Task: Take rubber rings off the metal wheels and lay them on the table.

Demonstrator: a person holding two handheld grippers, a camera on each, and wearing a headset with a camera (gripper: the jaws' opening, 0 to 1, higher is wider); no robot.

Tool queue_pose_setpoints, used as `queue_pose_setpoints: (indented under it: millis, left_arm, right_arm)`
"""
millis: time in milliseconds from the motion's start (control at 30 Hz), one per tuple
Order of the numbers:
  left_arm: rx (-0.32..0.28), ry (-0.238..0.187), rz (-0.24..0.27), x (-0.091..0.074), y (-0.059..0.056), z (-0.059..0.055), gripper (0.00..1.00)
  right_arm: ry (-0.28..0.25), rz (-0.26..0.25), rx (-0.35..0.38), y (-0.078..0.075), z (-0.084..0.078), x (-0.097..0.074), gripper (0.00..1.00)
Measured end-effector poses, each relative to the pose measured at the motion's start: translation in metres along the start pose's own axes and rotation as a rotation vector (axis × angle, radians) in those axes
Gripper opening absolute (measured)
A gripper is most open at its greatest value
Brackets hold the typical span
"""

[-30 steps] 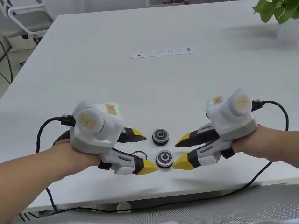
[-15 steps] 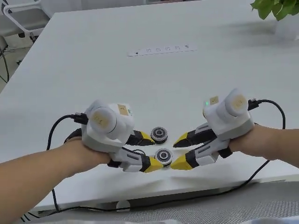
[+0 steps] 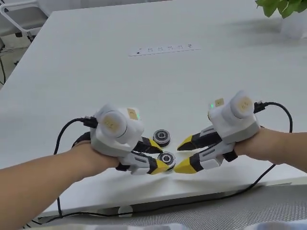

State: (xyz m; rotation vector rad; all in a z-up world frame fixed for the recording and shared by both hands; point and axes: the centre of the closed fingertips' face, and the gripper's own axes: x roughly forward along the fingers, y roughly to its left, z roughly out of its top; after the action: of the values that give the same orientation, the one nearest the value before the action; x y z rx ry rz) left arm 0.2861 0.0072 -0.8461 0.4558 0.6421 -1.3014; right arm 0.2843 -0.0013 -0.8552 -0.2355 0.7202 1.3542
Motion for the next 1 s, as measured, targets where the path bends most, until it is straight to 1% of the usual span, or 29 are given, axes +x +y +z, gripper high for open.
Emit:
queue_pose_setpoints:
  millis: [100, 133, 267, 467, 533, 567, 600, 733, 900, 1000]
  left_arm:
    - [0.01, 0.003, -0.003, 0.002, -0.002, 0.0, 0.23]
    - [0.023, -0.002, 0.003, 0.003, -0.001, 0.0, 0.21]
    - [0.02, -0.004, 0.016, 0.004, 0.0, 0.0, 0.17]
    - [0.018, -0.017, 0.028, 0.004, 0.001, -0.001, 0.16]
    - [0.023, -0.021, 0.034, 0.004, 0.001, 0.0, 0.15]
    - [0.037, -0.022, 0.032, 0.004, 0.0, 0.0, 0.14]
    - [0.036, -0.015, 0.038, 0.004, 0.0, 0.0, 0.14]
    - [0.039, -0.012, 0.045, 0.003, 0.0, 0.0, 0.14]
    - [0.033, -0.015, 0.048, 0.003, 0.001, 0.0, 0.14]
    - [0.031, -0.016, 0.049, 0.003, 0.001, 0.0, 0.14]
  right_arm:
    - [-0.004, -0.003, 0.003, -0.001, 0.001, 0.0, 0.38]
    - [-0.005, -0.003, 0.004, -0.001, 0.001, 0.0, 0.38]
    - [-0.003, -0.002, 0.004, -0.002, 0.0, 0.0, 0.38]
    - [-0.003, 0.002, 0.0, -0.001, 0.002, 0.002, 0.37]
    - [-0.003, 0.003, -0.004, -0.002, 0.003, 0.003, 0.37]
    - [-0.001, 0.005, -0.006, -0.002, 0.004, 0.003, 0.37]
    - [0.0, 0.006, -0.013, -0.002, 0.005, 0.004, 0.37]
    - [0.001, 0.014, -0.035, 0.0, 0.008, 0.009, 0.35]
    - [0.022, 0.024, -0.086, 0.004, 0.006, 0.016, 0.31]
    - [0.027, 0.021, -0.105, 0.004, 0.005, 0.018, 0.3]
